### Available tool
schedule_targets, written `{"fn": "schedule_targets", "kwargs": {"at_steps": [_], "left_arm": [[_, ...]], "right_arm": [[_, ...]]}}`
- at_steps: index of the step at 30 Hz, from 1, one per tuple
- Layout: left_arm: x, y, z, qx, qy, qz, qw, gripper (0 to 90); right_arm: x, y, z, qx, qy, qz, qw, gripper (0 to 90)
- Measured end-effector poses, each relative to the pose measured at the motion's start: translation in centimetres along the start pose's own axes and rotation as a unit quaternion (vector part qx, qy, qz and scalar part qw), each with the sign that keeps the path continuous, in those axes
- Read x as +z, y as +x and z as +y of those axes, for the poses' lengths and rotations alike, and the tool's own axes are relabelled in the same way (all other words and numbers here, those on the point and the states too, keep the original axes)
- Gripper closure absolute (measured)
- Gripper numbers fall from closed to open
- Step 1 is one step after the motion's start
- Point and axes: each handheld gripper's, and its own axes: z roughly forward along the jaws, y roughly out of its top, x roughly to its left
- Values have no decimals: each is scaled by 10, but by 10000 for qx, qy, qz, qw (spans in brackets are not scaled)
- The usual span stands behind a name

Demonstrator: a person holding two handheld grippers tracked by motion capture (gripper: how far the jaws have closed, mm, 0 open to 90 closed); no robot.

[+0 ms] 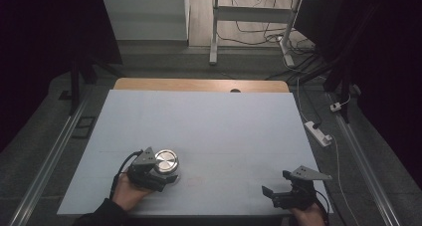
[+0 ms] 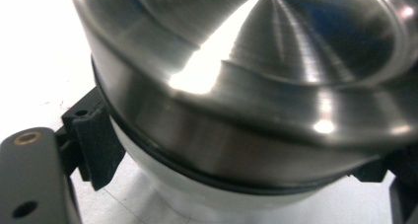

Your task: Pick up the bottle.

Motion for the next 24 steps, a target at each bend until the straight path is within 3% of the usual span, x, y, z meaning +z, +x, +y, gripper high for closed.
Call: {"fn": "schedule_targets", "kwargs": {"at_steps": [13,20,24], "left_arm": [[0,-1,1,125,20,79,9999,151],[-1,-2,5,100,161,130,9997,154],[-1,-1,7,-16,167,96,9998,156]], "right_arm": [[2,0,1,-21,16,30,10000,0],[1,0,1,-24,17,38,10000,0],[1,0,1,-20,6,39,10000,0]]}}
